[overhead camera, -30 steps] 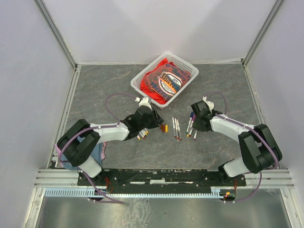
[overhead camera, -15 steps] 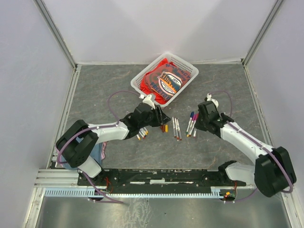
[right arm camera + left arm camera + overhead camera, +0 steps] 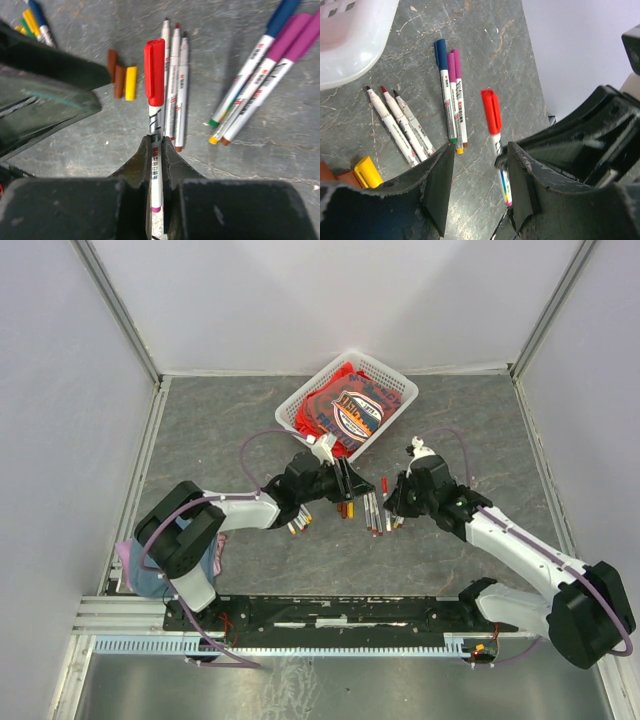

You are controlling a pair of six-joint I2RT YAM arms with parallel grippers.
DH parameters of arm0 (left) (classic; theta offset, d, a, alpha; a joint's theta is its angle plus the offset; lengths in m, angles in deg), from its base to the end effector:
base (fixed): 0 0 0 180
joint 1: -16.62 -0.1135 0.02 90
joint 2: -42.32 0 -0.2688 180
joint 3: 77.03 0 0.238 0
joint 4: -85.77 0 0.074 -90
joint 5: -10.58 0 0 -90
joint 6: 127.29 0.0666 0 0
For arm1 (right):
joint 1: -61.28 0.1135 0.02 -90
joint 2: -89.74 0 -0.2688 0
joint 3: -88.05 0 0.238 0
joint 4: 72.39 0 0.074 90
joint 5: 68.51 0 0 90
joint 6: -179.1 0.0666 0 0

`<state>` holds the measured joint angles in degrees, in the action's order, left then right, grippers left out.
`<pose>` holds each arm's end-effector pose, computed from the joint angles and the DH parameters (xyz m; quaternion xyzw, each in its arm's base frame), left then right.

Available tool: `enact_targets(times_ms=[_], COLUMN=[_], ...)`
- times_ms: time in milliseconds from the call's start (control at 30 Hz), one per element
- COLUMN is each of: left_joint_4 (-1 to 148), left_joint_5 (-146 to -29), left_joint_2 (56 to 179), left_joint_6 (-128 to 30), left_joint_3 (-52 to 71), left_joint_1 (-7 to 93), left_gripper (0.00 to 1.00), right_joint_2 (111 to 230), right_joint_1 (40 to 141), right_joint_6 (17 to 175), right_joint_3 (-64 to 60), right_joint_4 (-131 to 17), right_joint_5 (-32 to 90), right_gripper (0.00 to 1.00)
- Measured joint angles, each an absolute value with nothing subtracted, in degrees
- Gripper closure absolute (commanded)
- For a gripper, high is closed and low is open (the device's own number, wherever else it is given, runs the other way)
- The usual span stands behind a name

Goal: Open the pen caps

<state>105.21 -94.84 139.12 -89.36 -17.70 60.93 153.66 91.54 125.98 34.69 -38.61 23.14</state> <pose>0.2539 -0.2726 0.1928 0.0244 0.8054 -0.5064 0.3073 0.2032 0.1208 0.2131 0.0476 0.9203 0.2256 0.3159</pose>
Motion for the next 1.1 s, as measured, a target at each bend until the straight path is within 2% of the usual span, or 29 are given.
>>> enact_targets(times_ms=[633,733,800,1000,1100], left_joint_4=[104.8,104.4,104.3,104.4,104.5], left_joint_5=[-95.0,-95.0,-95.0,-95.2,-95.5], left_joint_2=[142.1,142.1,142.1,142.1,142.1], left_joint_6=[-90.8,-90.8,-90.8,-91.3,-91.3], left_joint_3=[-15.4,-15.4,-15.4,-15.4,-15.4], left_joint_1=[60.9,60.9,60.9,60.9,60.9], left_gripper=[0.48,0.54,0.61,0.95,0.97], right_joint_2=[157.3,158.3,159.0,160.4,160.6], right_joint_1=[100.1,100.8,101.3,102.2,102.6], right_joint_6=[124.6,124.5,124.3,123.6,123.3], right_joint_3=[32.1,31.1,30.8,29.9,29.5], right_joint_4=[-40.3,-40.5,-40.6,-40.2,-39.7], right_joint_5=[22.4,21.7,21.2,19.6,18.8], right_gripper=[0.99,0.99,0.99,0.99,0.98])
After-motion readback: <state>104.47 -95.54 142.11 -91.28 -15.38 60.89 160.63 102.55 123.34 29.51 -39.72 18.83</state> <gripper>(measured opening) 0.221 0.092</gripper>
